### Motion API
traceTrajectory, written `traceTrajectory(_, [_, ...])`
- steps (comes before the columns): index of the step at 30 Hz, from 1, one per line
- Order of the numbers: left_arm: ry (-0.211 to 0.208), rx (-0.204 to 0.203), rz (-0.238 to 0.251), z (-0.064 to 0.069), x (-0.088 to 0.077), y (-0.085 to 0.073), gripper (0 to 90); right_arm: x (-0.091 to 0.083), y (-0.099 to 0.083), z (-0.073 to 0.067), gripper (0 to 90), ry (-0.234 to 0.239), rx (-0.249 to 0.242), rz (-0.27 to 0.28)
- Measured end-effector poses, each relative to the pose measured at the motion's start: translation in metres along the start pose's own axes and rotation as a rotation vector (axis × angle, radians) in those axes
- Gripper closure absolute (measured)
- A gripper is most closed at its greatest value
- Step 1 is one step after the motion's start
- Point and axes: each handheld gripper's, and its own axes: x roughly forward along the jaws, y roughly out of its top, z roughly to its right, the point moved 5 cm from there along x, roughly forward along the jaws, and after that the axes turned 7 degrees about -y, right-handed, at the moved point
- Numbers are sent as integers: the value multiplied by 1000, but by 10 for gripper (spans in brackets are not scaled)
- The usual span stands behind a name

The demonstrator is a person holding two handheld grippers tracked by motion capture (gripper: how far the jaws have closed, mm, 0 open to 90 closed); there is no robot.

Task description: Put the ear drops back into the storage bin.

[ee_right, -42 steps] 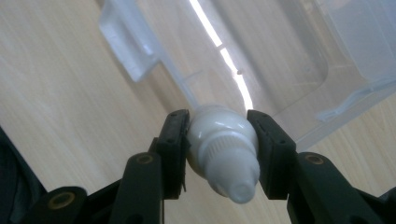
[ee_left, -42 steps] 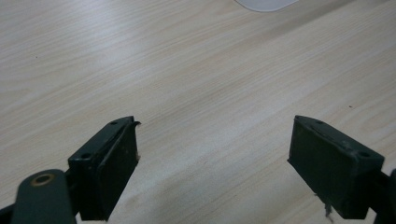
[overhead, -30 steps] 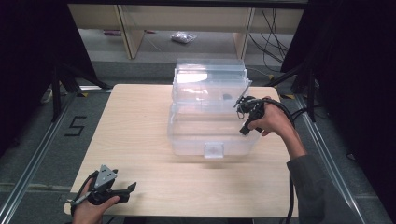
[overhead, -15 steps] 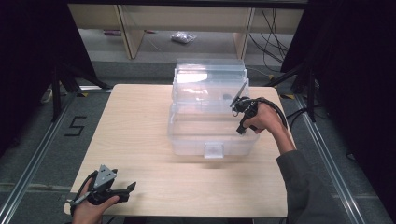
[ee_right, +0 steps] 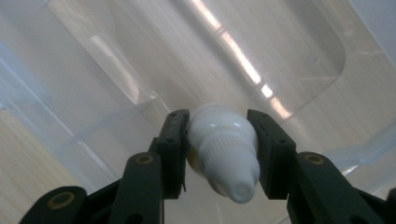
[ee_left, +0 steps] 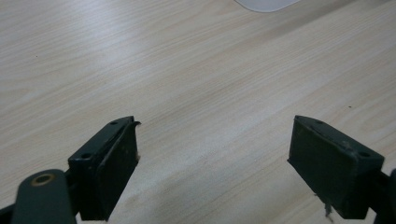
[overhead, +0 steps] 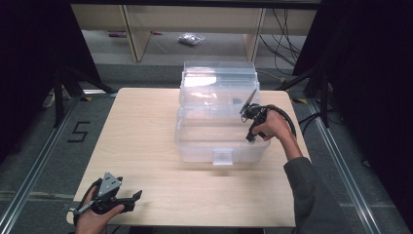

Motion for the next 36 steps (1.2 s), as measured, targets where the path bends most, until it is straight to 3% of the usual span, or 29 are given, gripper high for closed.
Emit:
traceTrajectory(3, [0, -1, 1, 0, 0, 0, 151, 5, 1, 3, 603, 9, -18, 36])
traceTrajectory(5, [-1, -1, -1, 0, 0, 0, 151, 8, 0, 2, 602, 11, 14, 17])
traceTrajectory(17, [-3, -2, 6, 1, 0, 0, 151, 21, 3, 0, 602, 16, 17, -5])
traceTrajectory(18, [-3, -2, 6, 1, 0, 0, 151, 21, 3, -3, 602, 23, 48, -20])
traceTrajectory(25, [-2, -2, 0, 1, 0, 0, 151, 30, 1, -3, 602, 28, 40, -30])
traceTrajectory(26, [-2, -2, -1, 1, 0, 0, 151, 31, 1, -4, 602, 25, 63, -42])
traceTrajectory(28, [-3, 0, 5, 1, 0, 0, 151, 34, 1, -2, 602, 24, 25, -32])
traceTrajectory(30, [0, 1, -6, 0, 0, 0, 151, 34, 0, -3, 602, 24, 33, -36])
traceTrajectory(31, [0, 1, -4, 0, 0, 0, 151, 34, 2, -6, 602, 36, 68, -36])
traceTrajectory(35, [-3, -1, 3, 1, 0, 0, 151, 36, 2, -7, 601, 38, 45, -52])
traceTrajectory(36, [-3, -1, 4, 1, 0, 0, 151, 36, 2, -7, 601, 24, 60, -59])
